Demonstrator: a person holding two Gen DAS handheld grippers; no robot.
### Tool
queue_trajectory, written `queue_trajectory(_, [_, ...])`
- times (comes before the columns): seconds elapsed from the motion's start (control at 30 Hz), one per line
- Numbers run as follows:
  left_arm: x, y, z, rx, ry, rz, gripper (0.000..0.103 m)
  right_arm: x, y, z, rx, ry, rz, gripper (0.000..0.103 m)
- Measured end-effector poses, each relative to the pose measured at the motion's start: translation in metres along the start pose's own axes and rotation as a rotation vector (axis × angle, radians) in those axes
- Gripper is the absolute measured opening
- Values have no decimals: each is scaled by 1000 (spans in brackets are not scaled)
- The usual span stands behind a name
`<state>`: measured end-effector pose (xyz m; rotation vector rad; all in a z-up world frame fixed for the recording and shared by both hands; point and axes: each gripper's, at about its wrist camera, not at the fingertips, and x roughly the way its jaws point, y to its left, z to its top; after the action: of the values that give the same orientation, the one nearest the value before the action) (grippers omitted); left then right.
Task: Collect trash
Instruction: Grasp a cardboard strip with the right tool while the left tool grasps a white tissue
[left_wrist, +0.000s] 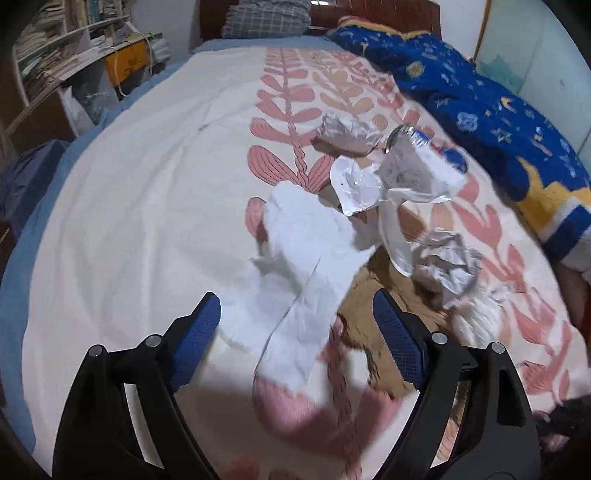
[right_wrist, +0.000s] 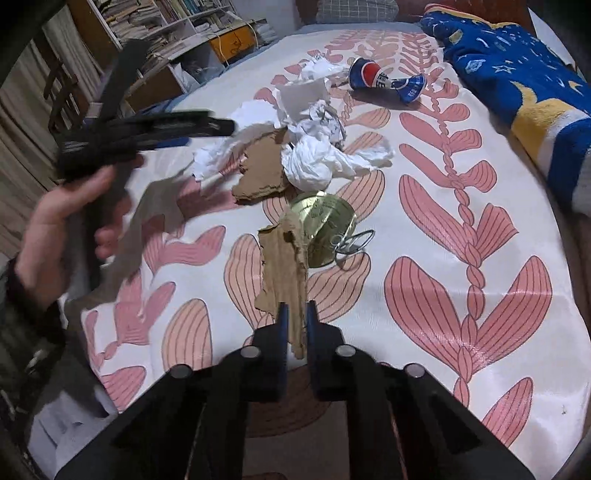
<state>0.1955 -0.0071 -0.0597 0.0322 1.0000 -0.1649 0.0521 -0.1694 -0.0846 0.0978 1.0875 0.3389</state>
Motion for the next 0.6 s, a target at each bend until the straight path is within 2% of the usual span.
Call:
queue_trajectory(0.17, [20, 2, 2, -40, 40, -11, 84, -15, -3, 2, 7, -23, 21, 5])
queue_trajectory(0.2, [20, 4, 2, -50, 35, -18, 79, -18, -3, 1, 10, -30, 25, 5])
queue_trajectory(0.23, [21, 6, 1, -63, 35, -20, 58, -22, -4, 1, 14, -40, 30, 5])
queue_trajectory(0.3, [24, 8, 0, -70, 57, 1, 30, -30, -6, 0, 17, -54, 30, 5])
queue_trajectory(0.37, [24, 9, -1, -78, 54, 13, 26, -37, -6, -2, 16, -64, 30, 5])
queue_trajectory(0.43, [22, 7, -3, -77, 53, 8, 11, -44, -7, -4, 19, -70, 28, 5])
queue_trajectory(0.6, [2, 11, -7, -85, 21, 22, 7, -66, -10, -11, 26, -94, 18, 5])
